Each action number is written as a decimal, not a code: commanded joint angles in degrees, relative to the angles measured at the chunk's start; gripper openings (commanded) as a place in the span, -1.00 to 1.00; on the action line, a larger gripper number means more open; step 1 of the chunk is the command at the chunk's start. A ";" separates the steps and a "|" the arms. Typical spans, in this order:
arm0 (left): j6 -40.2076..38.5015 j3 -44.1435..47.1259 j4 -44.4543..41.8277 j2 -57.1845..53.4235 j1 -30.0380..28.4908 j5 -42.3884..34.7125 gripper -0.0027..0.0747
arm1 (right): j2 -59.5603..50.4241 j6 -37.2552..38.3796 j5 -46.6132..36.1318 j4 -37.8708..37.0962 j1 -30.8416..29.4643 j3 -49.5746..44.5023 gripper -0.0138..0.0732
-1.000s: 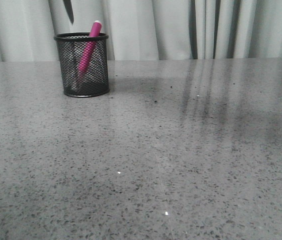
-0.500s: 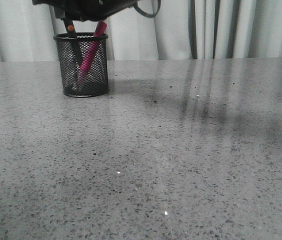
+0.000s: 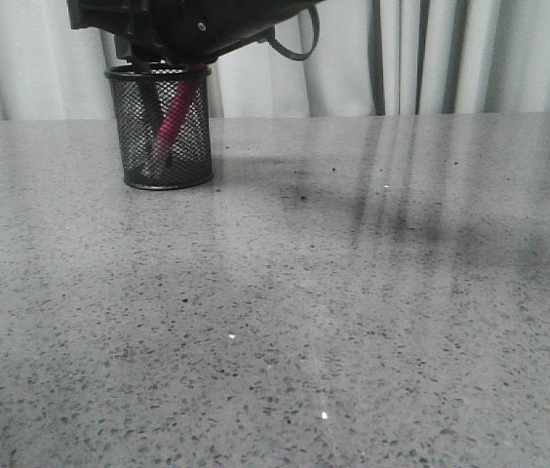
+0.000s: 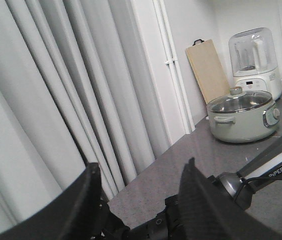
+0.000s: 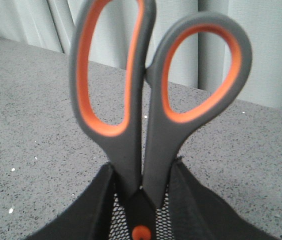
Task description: Put pen and scissors into bin
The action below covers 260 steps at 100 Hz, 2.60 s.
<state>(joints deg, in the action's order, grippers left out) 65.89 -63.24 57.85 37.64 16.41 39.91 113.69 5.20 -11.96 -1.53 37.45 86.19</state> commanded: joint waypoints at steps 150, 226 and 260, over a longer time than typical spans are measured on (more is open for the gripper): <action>-33.61 33.18 -30.49 -26.58 0.53 -13.66 -0.98 | -106.25 -0.09 26.18 -20.61 1.44 -57.71 -0.84; -33.13 34.46 -31.32 -26.75 0.53 -13.66 -0.98 | -107.23 -0.09 27.26 -20.28 1.44 -58.52 -0.84; -41.29 53.75 -43.44 -34.76 -9.35 -34.65 -0.98 | -107.23 -0.09 27.26 -20.28 1.44 -58.52 -0.84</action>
<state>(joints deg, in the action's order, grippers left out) 29.20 -12.57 14.95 4.25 9.64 12.68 5.54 5.20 19.30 -20.95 38.96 26.42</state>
